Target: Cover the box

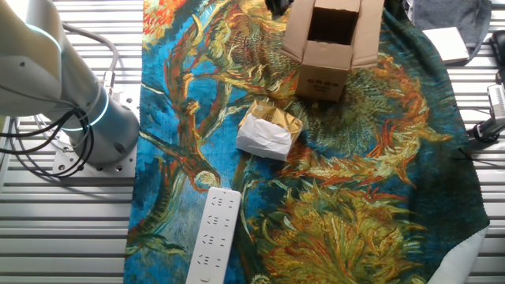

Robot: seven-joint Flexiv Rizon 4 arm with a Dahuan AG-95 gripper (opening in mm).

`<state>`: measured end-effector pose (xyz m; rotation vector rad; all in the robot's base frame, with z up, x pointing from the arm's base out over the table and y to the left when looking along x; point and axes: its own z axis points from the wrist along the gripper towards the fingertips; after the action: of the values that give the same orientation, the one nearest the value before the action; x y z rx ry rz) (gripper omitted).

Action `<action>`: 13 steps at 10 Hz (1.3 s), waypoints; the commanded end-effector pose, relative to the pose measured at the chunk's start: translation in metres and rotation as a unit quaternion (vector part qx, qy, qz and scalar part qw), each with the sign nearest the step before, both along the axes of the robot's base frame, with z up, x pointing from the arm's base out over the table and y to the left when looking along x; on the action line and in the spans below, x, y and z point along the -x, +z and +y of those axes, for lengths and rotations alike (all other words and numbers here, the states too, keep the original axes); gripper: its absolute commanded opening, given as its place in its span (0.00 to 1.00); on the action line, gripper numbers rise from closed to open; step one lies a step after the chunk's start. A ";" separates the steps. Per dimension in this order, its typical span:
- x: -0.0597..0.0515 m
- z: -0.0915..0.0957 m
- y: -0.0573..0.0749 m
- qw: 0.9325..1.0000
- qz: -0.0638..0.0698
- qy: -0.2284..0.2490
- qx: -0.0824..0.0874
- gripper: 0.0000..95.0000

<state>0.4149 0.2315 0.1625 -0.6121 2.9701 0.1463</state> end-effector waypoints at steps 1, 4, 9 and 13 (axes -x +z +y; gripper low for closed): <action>-0.009 0.000 0.003 1.000 0.006 0.000 0.002 0.20; -0.039 -0.004 0.012 1.000 0.009 0.000 0.002 0.20; -0.055 -0.006 0.008 1.000 0.012 -0.002 0.001 0.20; -0.056 -0.014 0.020 1.000 0.016 0.004 -0.001 0.20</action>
<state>0.4715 0.2159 0.1837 -0.6278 2.9984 0.1602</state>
